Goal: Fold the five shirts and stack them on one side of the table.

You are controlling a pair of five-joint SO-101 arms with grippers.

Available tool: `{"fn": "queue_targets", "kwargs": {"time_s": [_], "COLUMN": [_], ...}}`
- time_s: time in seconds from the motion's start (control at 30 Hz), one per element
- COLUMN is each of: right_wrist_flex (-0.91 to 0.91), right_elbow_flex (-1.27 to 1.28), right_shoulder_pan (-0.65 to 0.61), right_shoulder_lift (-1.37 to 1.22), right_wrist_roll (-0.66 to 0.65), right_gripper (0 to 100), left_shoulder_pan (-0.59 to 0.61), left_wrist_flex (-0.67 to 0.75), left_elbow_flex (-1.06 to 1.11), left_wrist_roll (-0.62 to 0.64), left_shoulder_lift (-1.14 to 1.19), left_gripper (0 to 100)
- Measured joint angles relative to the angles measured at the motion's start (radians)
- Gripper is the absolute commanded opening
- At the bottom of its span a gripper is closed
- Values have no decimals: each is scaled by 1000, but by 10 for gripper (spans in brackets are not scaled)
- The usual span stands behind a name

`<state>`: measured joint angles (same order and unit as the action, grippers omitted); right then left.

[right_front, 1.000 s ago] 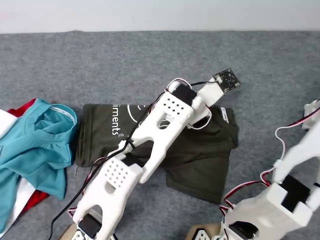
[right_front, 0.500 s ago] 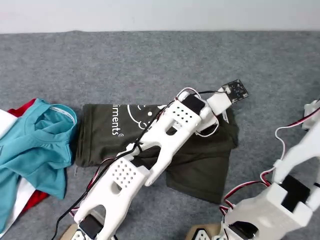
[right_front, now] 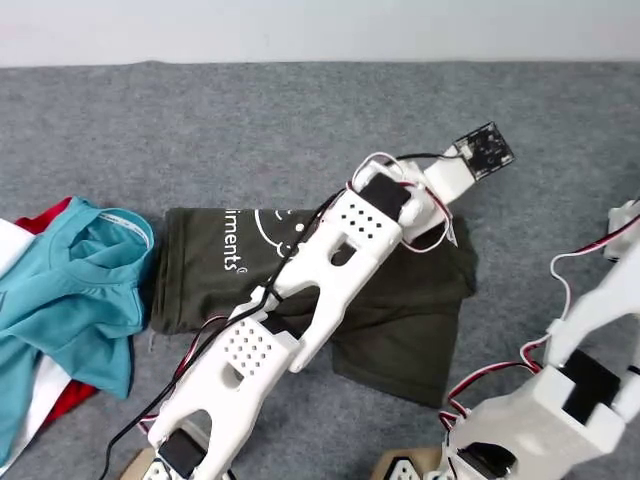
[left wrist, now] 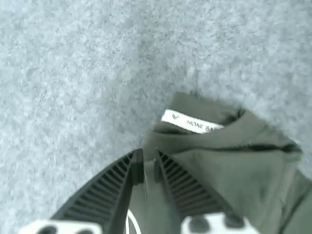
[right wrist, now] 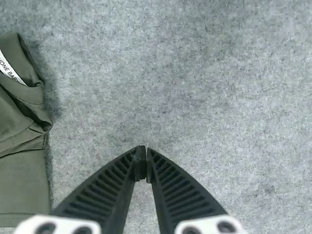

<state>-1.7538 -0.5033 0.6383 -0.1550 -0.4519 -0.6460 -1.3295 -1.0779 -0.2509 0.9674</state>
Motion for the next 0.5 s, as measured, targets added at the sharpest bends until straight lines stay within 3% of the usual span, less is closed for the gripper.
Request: {"fn": "queue_targets", "kwargs": {"time_s": [0.3,0.5], "right_wrist_flex": [0,-2], "right_elbow_flex": [0,0], "right_shoulder_pan": [0,9], "right_shoulder_lift": [37,152], "right_wrist_roll": [0,-21], "right_gripper": [9,9], "left_shoulder_pan": [-44,-92], "left_wrist_flex": [-373,-397], "left_elbow_flex": [-167,-176], "left_wrist_roll": [-124,-83], "left_shoulder_lift": [0,-20], "left_gripper": [28,24]}}
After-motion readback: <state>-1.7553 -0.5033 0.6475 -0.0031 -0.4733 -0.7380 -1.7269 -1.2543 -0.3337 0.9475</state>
